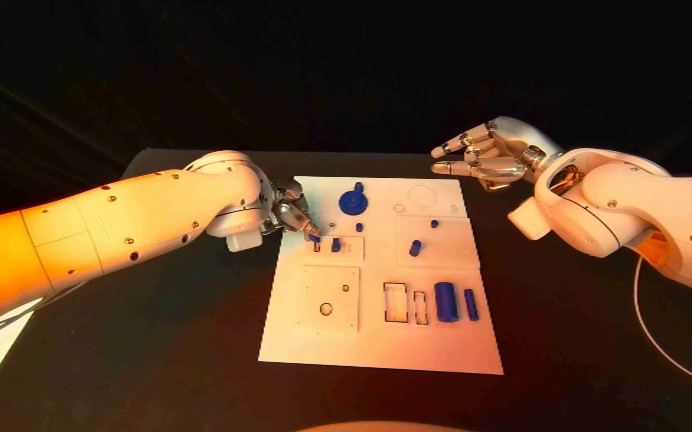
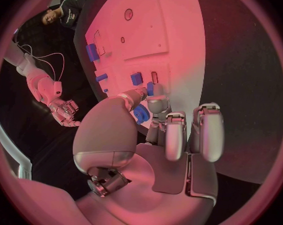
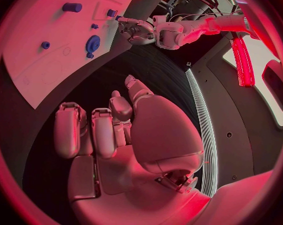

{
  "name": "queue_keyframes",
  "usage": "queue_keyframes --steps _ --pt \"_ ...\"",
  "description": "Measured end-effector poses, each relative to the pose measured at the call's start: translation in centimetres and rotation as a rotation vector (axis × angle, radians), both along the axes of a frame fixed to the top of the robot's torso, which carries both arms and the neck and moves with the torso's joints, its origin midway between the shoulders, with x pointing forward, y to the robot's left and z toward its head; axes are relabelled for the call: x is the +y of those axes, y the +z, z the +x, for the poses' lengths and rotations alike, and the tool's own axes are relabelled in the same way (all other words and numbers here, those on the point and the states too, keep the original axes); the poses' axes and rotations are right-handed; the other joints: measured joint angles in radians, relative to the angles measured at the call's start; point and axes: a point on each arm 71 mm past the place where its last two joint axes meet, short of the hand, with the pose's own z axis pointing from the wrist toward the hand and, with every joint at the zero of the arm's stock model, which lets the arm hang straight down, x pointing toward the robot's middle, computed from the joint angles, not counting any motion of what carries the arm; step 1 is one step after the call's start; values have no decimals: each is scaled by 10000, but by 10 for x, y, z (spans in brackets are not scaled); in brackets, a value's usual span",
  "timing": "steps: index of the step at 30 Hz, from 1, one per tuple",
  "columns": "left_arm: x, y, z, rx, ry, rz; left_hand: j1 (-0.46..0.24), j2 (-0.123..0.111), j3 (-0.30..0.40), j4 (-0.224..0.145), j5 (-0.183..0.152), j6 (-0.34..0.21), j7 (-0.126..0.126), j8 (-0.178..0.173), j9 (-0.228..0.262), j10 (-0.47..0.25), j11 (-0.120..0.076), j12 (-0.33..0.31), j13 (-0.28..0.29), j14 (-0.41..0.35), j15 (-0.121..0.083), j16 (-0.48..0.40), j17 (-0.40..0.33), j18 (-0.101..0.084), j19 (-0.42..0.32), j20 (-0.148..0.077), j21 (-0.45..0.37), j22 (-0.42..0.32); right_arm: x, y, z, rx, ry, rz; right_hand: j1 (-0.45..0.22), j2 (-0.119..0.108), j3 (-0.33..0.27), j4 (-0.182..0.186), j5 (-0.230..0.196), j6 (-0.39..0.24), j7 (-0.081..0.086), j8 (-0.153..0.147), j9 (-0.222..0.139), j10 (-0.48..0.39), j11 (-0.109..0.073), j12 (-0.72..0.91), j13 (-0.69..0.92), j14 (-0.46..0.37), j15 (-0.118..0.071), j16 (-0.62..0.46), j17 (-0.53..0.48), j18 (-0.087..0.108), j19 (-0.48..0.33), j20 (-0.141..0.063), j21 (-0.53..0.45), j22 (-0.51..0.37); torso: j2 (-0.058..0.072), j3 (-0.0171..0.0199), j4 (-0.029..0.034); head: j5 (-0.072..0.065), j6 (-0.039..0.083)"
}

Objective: Assemble the parts on the task board

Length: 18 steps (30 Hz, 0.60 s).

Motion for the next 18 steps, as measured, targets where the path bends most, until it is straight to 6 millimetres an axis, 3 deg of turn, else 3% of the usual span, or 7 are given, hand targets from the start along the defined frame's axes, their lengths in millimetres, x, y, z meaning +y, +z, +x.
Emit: queue_keyframes --steps 18 --pt "-7 -5 -2 66 -528 547 -153 -74 137 -139 34 68 -3 -9 -43 0 1 0 -2 0 1 0 0 0 -36 -35 41 8 0 -1 0 35 25 -6 0 0 0 0 0 0 0 0 0 0 0 0 0 0 0 0 7 0 0 0 0 0 10 6 -8 16 -96"
